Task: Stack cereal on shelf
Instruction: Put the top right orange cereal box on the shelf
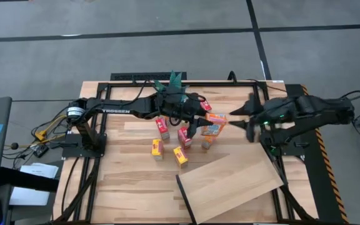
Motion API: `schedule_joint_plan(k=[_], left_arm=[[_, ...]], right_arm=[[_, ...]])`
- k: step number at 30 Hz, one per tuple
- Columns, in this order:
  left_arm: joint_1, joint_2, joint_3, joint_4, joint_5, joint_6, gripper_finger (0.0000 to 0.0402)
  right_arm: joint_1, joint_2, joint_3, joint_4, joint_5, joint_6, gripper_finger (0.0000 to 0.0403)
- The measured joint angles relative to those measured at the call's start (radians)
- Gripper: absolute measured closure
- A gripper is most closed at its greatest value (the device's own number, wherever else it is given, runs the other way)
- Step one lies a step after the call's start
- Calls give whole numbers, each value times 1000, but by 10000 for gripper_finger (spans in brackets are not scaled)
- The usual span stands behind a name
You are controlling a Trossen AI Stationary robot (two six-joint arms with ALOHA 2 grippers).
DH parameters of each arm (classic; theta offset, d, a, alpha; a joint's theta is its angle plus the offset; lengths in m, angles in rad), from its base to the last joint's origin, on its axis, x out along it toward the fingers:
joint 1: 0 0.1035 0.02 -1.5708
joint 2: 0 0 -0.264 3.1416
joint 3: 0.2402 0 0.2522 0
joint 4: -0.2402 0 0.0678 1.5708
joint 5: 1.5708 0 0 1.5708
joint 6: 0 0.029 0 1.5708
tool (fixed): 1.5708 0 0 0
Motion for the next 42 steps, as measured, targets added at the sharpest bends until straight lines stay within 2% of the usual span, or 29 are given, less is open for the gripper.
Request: schedule_joint_plan(k=[3, 10, 14, 16, 22, 27, 32, 36, 42], left_arm=[[-40, 0, 0, 93, -101, 10, 235], [-155, 45, 3, 274, -349, 132, 235], [-204, 101, 25, 324, -466, 127, 235], [-224, 139, 55, 298, -518, 118, 235], [-285, 310, 273, 279, -570, 142, 235], [-321, 502, 556, 151, -654, 198, 235], [-336, 651, 832, -16, -677, 145, 235], [-354, 673, 784, 117, -622, 134, 235], [-387, 690, 786, 154, -665, 6, 235]], right_arm=[[2, -61, 51, -72, 5, 36, 212], [1, -224, 117, -94, 87, 62, 235], [0, -319, 121, -88, 111, 64, 246], [1, -344, 118, -86, 111, 64, 251], [0, -390, 110, -104, 100, 64, 261], [0, -389, 110, -160, 85, 64, 264], [1, -388, 109, -175, 70, 70, 261], [0, -388, 109, -174, 69, 77, 259], [0, -388, 109, -182, 58, 106, 267]])
